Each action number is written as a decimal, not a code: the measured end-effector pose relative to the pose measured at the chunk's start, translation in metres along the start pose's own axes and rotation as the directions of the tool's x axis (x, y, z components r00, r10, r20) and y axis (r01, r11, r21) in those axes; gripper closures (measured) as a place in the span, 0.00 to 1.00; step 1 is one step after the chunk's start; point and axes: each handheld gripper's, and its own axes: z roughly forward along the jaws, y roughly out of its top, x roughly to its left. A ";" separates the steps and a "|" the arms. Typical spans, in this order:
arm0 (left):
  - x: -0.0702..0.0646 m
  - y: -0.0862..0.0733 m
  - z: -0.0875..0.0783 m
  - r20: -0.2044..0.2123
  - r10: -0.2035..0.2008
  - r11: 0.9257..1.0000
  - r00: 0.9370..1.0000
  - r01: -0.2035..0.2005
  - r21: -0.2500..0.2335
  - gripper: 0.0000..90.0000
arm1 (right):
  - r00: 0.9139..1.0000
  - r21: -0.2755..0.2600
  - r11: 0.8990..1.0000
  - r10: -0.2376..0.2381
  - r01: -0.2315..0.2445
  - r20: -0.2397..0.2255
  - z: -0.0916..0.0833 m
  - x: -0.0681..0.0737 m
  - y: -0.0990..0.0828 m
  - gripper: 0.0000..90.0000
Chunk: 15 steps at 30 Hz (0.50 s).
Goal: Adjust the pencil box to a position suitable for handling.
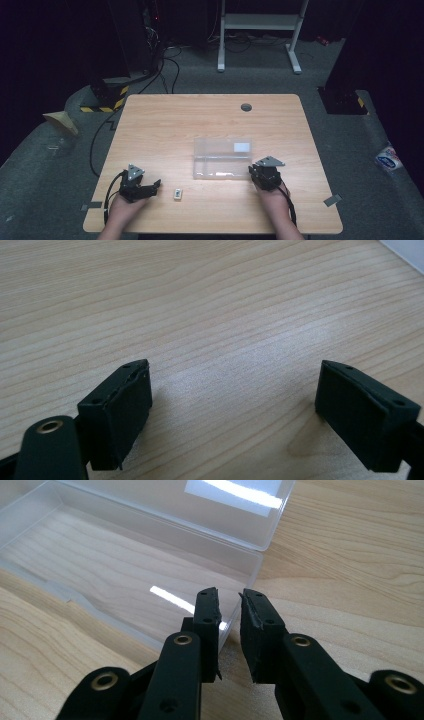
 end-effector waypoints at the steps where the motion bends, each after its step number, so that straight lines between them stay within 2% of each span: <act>1: 0.000 0.000 0.000 0.000 0.000 1.000 1.000 0.000 0.000 0.17 | 1.000 0.000 1.000 -0.002 0.002 0.002 0.000 0.000 0.000 0.86; 8: 0.000 0.000 0.000 0.000 0.000 1.000 1.000 0.000 0.000 0.17 | 1.000 0.000 1.000 -0.001 0.001 0.002 0.000 0.000 0.000 0.85; 15: 0.000 0.000 0.000 0.000 0.000 1.000 1.000 0.000 0.000 0.17 | 1.000 -0.012 1.000 0.020 -0.020 -0.009 -0.002 -0.002 0.000 0.76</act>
